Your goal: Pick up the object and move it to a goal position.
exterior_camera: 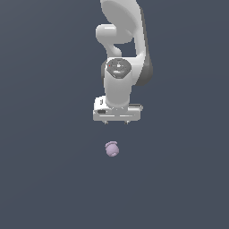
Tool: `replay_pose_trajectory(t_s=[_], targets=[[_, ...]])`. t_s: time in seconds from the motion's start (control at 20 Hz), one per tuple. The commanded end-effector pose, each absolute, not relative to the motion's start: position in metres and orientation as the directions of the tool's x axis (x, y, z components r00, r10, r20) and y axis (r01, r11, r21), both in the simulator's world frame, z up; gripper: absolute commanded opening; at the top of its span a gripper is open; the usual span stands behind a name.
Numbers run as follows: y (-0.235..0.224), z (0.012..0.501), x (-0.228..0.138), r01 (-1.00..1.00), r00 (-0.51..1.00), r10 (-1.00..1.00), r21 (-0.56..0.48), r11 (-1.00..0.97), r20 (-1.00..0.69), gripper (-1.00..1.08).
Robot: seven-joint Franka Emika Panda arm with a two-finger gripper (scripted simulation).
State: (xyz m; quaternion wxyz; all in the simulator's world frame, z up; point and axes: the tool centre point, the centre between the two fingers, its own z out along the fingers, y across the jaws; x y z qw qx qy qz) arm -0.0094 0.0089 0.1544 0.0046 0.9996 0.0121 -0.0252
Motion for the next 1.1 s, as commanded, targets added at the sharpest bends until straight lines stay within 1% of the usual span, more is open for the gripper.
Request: replay_pose_trajectory(t_s=[0.0,0.4,0.7,1.05], targets=[[0.009,0.154,-0.009,0.024,0.998,0.024,0.009,-1.0,-0.05,1.0],[0.012,0.159,-0.008,0.061,0.998,0.059,0.035,-0.998,-0.032,1.0],[0.012,0.159,-0.007,0.063,0.998,0.062,0.035,-0.997,-0.031,1.0],[0.01,0.15,0.006,0.103,0.994,0.103,0.031,-0.994,-0.028,1.0]])
